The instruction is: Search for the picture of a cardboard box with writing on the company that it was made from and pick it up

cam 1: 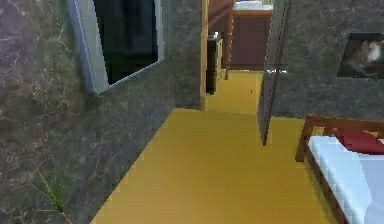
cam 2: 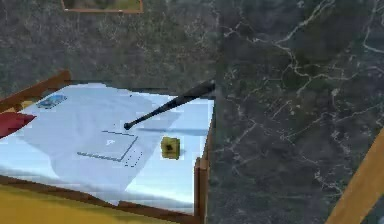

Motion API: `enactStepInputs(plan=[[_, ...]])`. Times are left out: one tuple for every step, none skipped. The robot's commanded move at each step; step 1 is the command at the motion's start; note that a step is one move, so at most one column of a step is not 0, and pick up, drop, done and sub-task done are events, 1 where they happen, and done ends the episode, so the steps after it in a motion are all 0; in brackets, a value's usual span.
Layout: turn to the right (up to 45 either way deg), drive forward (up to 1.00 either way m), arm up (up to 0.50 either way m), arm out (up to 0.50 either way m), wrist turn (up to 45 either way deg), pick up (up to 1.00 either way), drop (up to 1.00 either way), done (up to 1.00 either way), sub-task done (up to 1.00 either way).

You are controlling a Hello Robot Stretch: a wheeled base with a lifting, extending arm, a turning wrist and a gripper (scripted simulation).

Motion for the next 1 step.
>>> enactStepInputs(plan=[[45.0,0.0,0.0,0.0,0.0,0.0,0.0,0.0,0.0]])
